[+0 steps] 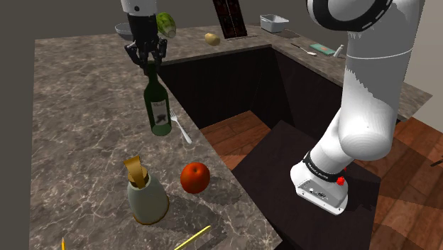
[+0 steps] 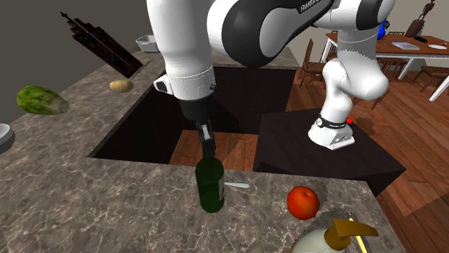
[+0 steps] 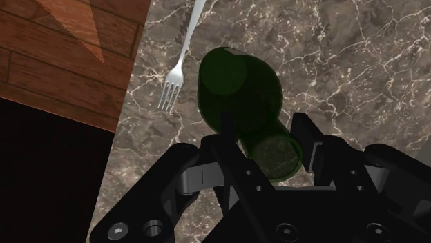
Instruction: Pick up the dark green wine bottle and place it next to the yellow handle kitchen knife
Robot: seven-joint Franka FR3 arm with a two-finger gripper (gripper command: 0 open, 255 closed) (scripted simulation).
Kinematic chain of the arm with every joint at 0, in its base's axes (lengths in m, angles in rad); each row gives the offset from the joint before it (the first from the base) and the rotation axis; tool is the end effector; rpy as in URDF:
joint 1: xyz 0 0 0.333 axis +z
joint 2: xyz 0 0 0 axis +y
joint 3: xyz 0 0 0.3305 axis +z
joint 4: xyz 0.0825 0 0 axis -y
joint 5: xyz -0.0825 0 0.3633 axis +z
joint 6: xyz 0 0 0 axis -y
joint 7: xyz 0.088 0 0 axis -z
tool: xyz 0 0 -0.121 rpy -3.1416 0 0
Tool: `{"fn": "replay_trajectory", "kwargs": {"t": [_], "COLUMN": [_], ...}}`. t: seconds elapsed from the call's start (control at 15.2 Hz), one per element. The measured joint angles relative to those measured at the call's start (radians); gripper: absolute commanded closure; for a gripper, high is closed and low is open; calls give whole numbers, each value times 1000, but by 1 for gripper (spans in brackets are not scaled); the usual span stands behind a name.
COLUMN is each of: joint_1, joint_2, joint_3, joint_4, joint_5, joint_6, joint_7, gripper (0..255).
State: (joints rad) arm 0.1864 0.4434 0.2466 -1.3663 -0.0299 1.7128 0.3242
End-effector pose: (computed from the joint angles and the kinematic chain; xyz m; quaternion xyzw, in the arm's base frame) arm 0.6152 0.2483 0.4682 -0.9972 -0.0478 0.0530 0.0200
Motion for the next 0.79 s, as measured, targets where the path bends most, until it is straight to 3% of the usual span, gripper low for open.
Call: {"fn": "replay_trajectory", "kwargs": {"t": [0.79], "joint_1": [11], "joint_2": [15], "joint_3": [2], "joint_4": [172], "joint_5": [-3], "joint_6": [-157], "joint_7": [7], "gripper": [255]}}
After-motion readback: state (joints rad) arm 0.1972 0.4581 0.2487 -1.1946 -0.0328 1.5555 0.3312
